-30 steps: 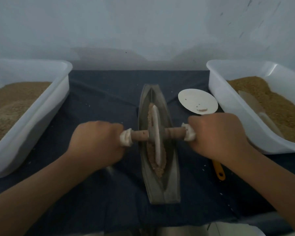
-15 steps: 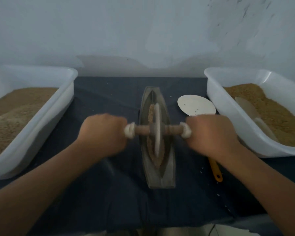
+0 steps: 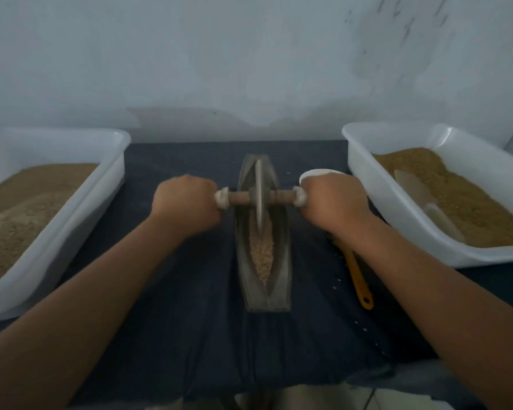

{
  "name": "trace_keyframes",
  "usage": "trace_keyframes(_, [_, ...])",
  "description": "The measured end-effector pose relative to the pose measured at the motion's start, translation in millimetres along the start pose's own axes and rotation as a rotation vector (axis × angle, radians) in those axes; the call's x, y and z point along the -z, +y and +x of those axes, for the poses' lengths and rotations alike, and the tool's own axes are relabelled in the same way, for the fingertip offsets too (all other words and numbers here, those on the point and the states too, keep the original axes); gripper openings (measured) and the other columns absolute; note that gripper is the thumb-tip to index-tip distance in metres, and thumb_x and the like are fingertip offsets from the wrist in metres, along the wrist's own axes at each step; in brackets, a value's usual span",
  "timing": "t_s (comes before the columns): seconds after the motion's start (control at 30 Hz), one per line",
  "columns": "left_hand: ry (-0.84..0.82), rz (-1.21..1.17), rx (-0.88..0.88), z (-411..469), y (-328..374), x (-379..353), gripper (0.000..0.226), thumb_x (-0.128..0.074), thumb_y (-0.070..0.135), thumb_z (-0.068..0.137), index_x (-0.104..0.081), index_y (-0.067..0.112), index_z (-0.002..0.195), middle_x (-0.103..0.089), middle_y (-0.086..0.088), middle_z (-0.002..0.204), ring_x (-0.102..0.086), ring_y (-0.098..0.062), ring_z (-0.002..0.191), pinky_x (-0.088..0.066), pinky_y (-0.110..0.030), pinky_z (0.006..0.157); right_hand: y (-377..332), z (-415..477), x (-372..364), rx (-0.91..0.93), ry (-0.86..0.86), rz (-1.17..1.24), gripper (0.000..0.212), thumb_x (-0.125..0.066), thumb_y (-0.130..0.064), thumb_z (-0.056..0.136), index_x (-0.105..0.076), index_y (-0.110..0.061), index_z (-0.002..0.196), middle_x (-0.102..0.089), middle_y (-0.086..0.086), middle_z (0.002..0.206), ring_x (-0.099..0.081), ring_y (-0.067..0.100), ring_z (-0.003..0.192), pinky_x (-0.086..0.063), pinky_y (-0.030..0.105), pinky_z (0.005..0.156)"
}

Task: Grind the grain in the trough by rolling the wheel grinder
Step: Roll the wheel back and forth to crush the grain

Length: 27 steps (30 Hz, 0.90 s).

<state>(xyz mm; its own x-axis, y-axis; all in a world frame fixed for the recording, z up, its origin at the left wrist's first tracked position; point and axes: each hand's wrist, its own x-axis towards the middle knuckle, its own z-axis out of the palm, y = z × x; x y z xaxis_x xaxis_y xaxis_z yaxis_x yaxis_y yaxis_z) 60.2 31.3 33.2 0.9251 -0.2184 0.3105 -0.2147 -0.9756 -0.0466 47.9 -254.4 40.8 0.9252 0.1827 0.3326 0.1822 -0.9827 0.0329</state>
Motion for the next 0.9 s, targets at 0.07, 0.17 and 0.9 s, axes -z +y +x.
trace_keyframes(0.07, [-0.012, -0.027, -0.032, -42, -6, -1, 0.035, -0.047, 0.056, 0.083, -0.048, 0.027, 0.063, -0.053, 0.011, 0.061, -0.05, -0.014, 0.053, -0.036, -0.027, 0.052, 4, -28, 6, 0.048, -0.156, 0.153, 0.019, -0.066, -0.021, 0.094, -0.061, -0.017, 0.077, -0.068, 0.01, 0.083, -0.066, 0.034, 0.077, -0.055, 0.054, 0.078])
trace_keyframes(0.17, [0.04, -0.113, -0.075, -102, -9, 0, 0.04, -0.067, 0.05, 0.081, -0.04, 0.031, 0.058, -0.044, 0.014, 0.05, -0.041, -0.007, 0.042, -0.026, -0.022, 0.045, 2, -67, 16, 0.223, -0.057, 0.056, 0.035, -0.062, -0.036, 0.083, -0.031, -0.038, 0.067, -0.054, -0.005, 0.062, -0.055, 0.021, 0.052, -0.055, 0.051, 0.053])
trace_keyframes(0.9, [-0.192, -0.017, -0.14, -69, -8, 16, 0.032, -0.052, 0.058, 0.075, -0.051, 0.029, 0.062, -0.051, 0.011, 0.056, -0.046, -0.007, 0.049, -0.029, -0.025, 0.047, -2, -72, 34, 0.104, -0.194, -0.013, 0.029, -0.046, -0.054, 0.076, -0.046, -0.031, 0.059, -0.049, -0.008, 0.051, -0.048, 0.007, 0.046, -0.043, 0.031, 0.044])
